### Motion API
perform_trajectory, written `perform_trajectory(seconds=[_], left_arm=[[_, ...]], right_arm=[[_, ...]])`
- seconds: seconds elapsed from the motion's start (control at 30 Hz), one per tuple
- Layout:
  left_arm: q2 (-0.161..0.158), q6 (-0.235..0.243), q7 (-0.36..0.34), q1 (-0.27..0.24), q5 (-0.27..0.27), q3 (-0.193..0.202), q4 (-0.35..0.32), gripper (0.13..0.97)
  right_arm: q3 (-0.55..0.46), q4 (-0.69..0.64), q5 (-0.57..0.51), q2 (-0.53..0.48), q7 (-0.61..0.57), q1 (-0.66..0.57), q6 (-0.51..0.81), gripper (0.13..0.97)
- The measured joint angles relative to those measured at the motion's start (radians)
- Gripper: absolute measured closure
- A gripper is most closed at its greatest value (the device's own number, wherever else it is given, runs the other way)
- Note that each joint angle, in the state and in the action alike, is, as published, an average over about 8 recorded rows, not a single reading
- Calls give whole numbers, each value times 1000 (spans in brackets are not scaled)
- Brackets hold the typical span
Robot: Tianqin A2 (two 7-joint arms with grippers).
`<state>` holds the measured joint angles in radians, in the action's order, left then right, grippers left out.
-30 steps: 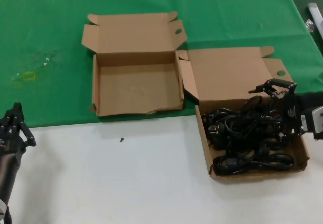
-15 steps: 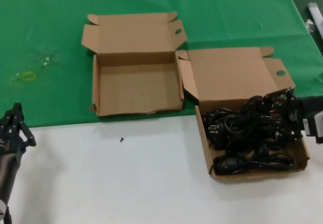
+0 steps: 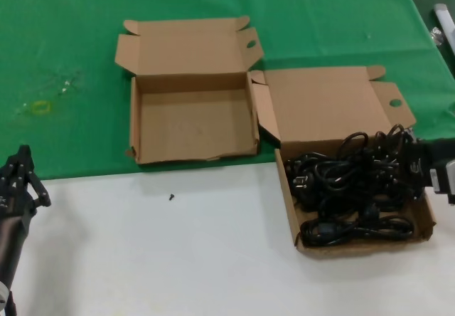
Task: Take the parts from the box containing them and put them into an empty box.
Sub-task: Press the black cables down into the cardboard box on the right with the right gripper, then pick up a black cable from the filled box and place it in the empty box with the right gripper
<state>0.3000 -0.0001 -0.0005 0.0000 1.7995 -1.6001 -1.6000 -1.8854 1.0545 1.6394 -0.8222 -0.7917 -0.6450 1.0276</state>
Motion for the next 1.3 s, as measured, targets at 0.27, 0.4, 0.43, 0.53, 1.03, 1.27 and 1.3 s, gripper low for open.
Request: perform_trajectory(seconds=[0.27,0.4,0.43,0.53,1.03,1.27,1.3], left_arm=[[0,0,0,0,0,0,0,955],[0,0,0,0,0,0,0,955],[0,0,0,0,0,0,0,955],[0,0,0,0,0,0,0,955],[0,0,0,0,0,0,0,955],[0,0,0,0,0,0,0,955],[0,0,0,0,0,0,0,955]], right_arm=[[5,28,5,-22,79,-22,24,880],[9,45,8,-30,143,-49,36,881],[10,49,8,-30,158,-57,37,881],[11,57,6,-25,199,-84,35,881],[-50,80,-59,122,303,-188,-47,882],[-100,42,-101,237,311,-241,-97,882],[-107,30,-107,255,308,-250,-105,882]])
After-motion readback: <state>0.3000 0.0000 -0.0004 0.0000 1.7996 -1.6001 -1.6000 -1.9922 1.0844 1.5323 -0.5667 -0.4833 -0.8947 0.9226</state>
